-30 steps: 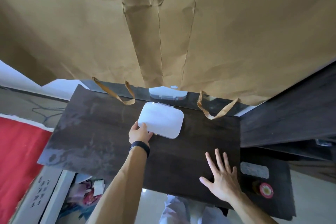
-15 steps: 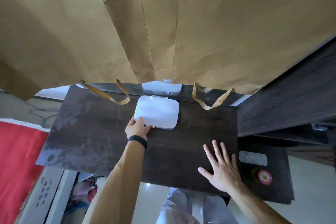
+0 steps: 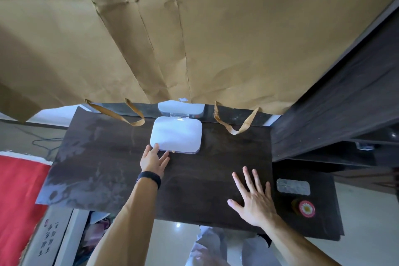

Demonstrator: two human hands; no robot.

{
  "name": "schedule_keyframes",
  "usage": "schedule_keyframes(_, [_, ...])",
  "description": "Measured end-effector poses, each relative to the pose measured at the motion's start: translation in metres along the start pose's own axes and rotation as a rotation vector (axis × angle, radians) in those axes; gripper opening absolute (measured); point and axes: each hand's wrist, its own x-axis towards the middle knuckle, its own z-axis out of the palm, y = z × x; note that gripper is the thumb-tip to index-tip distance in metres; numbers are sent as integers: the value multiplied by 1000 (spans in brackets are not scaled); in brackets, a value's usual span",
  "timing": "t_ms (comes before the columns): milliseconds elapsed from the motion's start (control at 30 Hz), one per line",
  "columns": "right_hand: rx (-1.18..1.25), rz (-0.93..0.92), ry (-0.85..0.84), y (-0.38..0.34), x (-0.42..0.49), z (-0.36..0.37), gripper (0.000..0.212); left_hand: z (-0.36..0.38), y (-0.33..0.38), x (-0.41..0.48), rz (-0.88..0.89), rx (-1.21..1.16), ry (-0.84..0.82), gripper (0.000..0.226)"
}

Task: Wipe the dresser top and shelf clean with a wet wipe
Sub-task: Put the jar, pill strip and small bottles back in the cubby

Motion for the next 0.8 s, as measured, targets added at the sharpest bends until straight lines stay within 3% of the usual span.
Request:
schedule_keyframes(100, [33,-43,-40,2,1,-10,81,-5,-7,-12,50,236,-40,49])
schedule_keyframes(233, [137,-119,-27,14,-7,-33,65,-2,-48,-47,298,925,15,44])
schedule_keyframes(367, [346,-184,149,49,-44,-51,52,19,-116,-99,534,1319,-186,43])
schedule_keyframes(467, [523,-82,254,96,-77,-57,47,50,-166,-141,754,1464,-378,47])
schedule_keyframes(667, [647,278,665,200,-91,-89,42,143,-237,-201,1207,1589,-670,64])
schedule_keyframes(800, [590,494,588,246,-71,-125,64,204,-258,-221,1256,1772,-703,80])
